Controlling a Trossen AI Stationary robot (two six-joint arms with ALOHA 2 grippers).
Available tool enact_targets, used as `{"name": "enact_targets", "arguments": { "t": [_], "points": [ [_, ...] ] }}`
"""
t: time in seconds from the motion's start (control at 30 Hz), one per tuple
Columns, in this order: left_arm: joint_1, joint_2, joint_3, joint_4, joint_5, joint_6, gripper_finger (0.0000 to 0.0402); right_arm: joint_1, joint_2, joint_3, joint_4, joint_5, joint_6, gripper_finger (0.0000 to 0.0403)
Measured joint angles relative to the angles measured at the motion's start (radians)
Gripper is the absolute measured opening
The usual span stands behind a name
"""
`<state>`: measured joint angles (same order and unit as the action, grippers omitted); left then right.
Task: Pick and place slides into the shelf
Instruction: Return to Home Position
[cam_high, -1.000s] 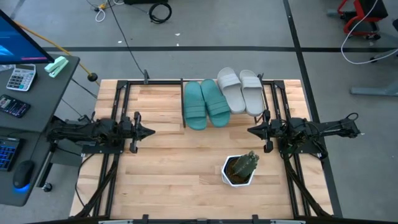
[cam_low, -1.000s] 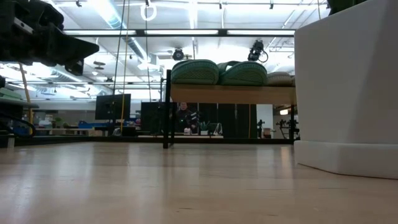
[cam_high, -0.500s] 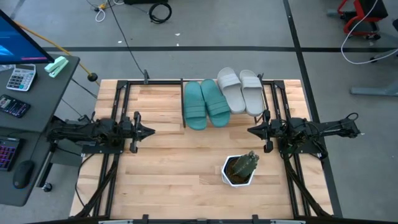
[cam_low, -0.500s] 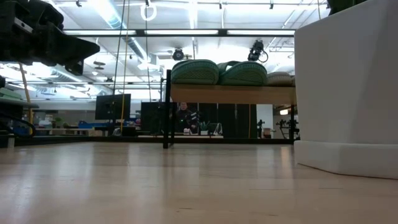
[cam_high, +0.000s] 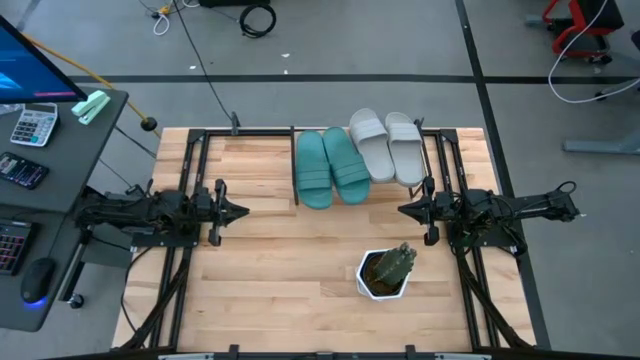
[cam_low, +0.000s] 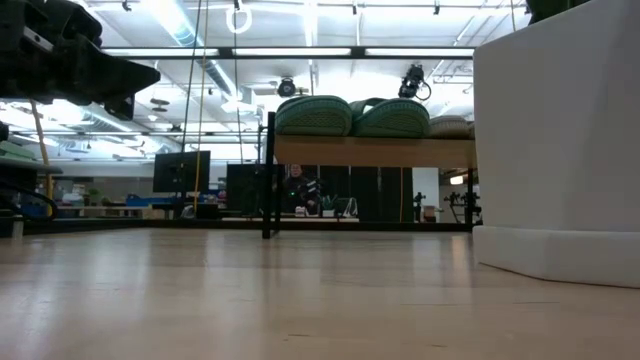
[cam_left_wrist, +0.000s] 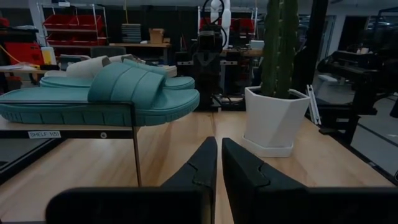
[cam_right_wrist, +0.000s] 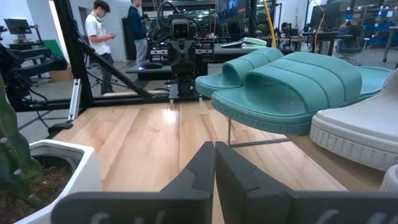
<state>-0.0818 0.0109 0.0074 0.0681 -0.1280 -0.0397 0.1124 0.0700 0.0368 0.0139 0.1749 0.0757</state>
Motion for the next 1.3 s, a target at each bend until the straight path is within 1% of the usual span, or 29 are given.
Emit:
{"name": "enact_targets", "arguments": {
  "t": [0.33, 0.77, 1.13, 1.3],
  "points": [
    [0.0, 0.0, 0.0, 0.002, 0.001, 0.0, 0.004, 0.0, 0.0, 0.0, 0.0, 0.0, 0.0, 0.0019],
    [0.0, 0.0, 0.0, 0.002, 0.001, 0.0, 0.0025, 0.0, 0.0, 0.0, 0.0, 0.0, 0.0, 0.0019],
    [0.0, 0.0, 0.0, 0.002, 0.001, 0.0, 0.0038, 0.0, 0.0, 0.0, 0.0, 0.0, 0.0, 0.0019],
    [0.0, 0.0, 0.0, 0.002, 0.001, 0.0, 0.0035, 0.0, 0.0, 0.0, 0.0, 0.0, 0.0, 0.0019]
  ]
}}
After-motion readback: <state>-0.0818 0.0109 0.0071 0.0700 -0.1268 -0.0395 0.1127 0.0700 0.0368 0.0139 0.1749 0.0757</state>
